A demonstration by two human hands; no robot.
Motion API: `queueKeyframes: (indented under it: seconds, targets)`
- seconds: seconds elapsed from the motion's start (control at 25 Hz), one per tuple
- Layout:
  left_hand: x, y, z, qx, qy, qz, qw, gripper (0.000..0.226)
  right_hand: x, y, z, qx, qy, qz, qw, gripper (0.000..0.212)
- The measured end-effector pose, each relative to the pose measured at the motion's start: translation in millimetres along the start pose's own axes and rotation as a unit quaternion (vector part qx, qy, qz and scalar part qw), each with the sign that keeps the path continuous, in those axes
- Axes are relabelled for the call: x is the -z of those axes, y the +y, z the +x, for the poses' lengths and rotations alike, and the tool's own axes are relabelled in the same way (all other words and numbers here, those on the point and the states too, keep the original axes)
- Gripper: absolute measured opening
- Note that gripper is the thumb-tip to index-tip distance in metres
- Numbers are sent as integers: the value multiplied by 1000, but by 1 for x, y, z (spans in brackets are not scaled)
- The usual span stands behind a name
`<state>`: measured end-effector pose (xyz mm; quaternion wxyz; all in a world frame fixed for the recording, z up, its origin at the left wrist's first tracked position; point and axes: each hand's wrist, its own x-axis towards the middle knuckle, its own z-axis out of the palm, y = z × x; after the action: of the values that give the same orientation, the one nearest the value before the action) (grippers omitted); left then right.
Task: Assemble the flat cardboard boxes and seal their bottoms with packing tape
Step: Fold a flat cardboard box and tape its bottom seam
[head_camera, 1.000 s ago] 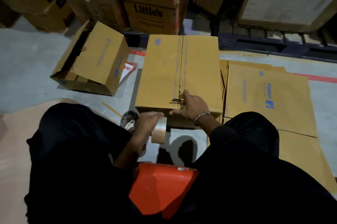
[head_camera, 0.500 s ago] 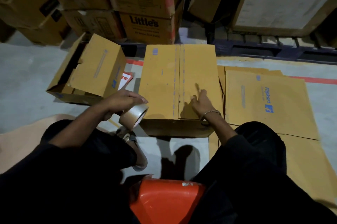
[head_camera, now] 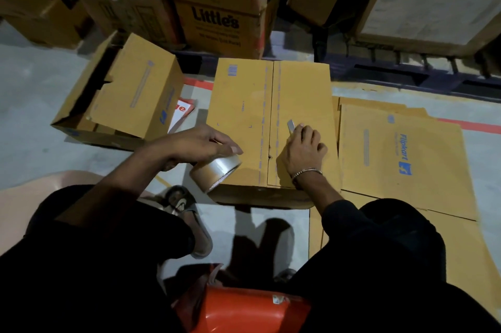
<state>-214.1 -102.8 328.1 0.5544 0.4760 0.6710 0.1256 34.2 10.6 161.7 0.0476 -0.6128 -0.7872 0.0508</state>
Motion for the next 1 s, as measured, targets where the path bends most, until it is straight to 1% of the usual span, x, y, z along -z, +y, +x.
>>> queueKeyframes:
  seconds: [0.04,0.12,0.2,0.24,0.28,0.32,0.36,0.4,0.44,0.52,0.56,0.64,0.68,0.8,0.88,0.92,1.0]
  targets:
    - [-2,4,-1,-9,-12,7,1000,22,7,0,2,-6,-19,21,1000,56]
    - [-5,15,-4,-25,-36,28,999,21,26,-1,4,-19,-67,98,993,55]
    - [-9,22,-7,-49,-60,44,996,22,56,-9,-4,-41,-95,222,969,47]
    - [-11,27,-10,-55,-70,50,995,23,76,-15,-11,-57,-115,318,940,41]
    - [-14,32,-12,-57,-74,56,994,23,97,-22,-23,-84,-152,429,886,33]
    - [-18,36,-12,-58,-74,66,993,23,116,-27,-41,-116,-201,531,815,28]
    - [-23,41,-13,-64,-73,74,993,23,130,-30,-60,-139,-238,598,752,27]
    - [-28,45,-13,-71,-72,83,991,23,140,-32,-78,-152,-254,634,715,30]
    - [-34,48,-13,-74,-72,97,990,23,144,-34,-93,-166,-256,650,696,33]
    - [-45,51,-9,-77,-77,132,985,23,145,-35,-114,-191,-234,674,675,38]
    - [-51,53,-7,-80,-86,145,983,23,145,-34,-120,-206,-220,687,662,39]
    - [-59,58,-5,-88,-94,152,980,24,147,-30,-128,-221,-217,710,632,37]
    - [-61,59,-3,-87,-94,151,980,25,147,-26,-131,-218,-217,710,633,35]
    - [-66,63,2,-86,-124,159,976,24,141,-8,-140,-204,-181,674,686,22]
    - [-72,64,6,-81,-151,188,967,22,133,1,-145,-202,-167,660,704,20]
    - [-76,65,8,-71,-165,207,962,23,127,3,-145,-200,-161,648,717,18]
    - [-81,66,9,-42,-185,238,952,34,117,1,-142,-194,-147,616,749,10]
